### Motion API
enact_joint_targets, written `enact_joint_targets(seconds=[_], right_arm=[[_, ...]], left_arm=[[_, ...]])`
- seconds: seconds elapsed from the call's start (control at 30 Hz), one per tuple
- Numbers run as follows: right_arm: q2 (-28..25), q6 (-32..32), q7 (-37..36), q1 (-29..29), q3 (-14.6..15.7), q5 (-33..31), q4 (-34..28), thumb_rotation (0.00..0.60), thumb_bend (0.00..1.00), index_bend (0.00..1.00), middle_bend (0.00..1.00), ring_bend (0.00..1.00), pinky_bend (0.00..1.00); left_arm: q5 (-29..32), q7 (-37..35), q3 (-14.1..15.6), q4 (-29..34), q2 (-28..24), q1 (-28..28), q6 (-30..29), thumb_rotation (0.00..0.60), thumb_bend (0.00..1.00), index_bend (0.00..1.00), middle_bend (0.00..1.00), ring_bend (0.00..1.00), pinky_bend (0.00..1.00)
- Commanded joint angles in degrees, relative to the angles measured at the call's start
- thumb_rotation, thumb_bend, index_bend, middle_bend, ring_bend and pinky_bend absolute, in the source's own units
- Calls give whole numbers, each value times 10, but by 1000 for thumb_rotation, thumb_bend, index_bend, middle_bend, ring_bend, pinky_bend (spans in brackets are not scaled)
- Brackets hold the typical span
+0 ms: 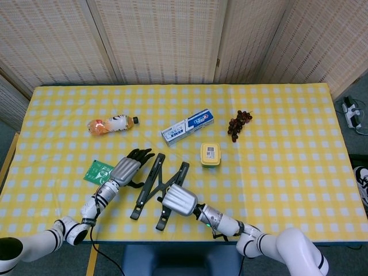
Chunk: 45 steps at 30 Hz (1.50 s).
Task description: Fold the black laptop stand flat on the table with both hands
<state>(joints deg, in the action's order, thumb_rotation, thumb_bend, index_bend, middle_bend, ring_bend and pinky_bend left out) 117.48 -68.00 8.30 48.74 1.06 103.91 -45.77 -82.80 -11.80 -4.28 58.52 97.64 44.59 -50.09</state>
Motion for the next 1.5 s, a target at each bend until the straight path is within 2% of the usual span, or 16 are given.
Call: enact_joint_targets(seconds=[0.03,0.3,0.37,0.53,0.6,0.67,0.77,0.87,0.97,1.13,1.5], right_arm=[[2,0,0,2,-1,-1,2,600,145,625,859,845,815],[-3,1,-5,4,0,-6,-8,600,146,621,853,843,815],[-16,8,-8,4,-1,-11,-29,600,146,575,818,827,815],[-84,52,5,18,-15,-33,-137,600,145,338,631,696,767],[-113,84,13,27,-22,-50,-182,600,145,250,541,631,682],[-147,134,27,41,-32,-74,-233,600,145,161,442,542,544],[-188,214,53,64,-48,-116,-294,600,146,17,269,357,261],[-215,283,81,87,-62,-162,-332,600,145,0,164,233,121],[-228,335,109,107,-75,-206,-348,600,146,0,93,130,24],[-228,377,158,138,-87,-254,-350,600,146,0,2,18,0],[-201,426,197,193,-92,-346,-319,600,146,0,0,1,0]], left_arm=[[1,3,0,13,-4,2,3,600,169,0,0,0,0],[7,19,-5,36,-12,2,0,600,169,0,0,0,0],[12,20,-8,39,-15,0,-3,600,168,0,0,0,0],[22,16,-16,55,-36,-11,-16,600,168,0,0,0,0],[26,13,-19,61,-45,-15,-22,600,168,0,0,0,0],[30,11,-22,67,-54,-20,-28,600,168,0,0,0,0],[36,7,-25,76,-66,-26,-32,600,168,0,0,0,0],[39,5,-24,84,-76,-32,-34,600,168,0,0,0,0],[40,4,-22,89,-81,-37,-37,600,169,0,0,0,0],[45,2,-20,89,-84,-43,-34,600,169,0,0,0,0],[49,-19,-19,80,-90,-52,-30,600,168,0,0,0,0]])
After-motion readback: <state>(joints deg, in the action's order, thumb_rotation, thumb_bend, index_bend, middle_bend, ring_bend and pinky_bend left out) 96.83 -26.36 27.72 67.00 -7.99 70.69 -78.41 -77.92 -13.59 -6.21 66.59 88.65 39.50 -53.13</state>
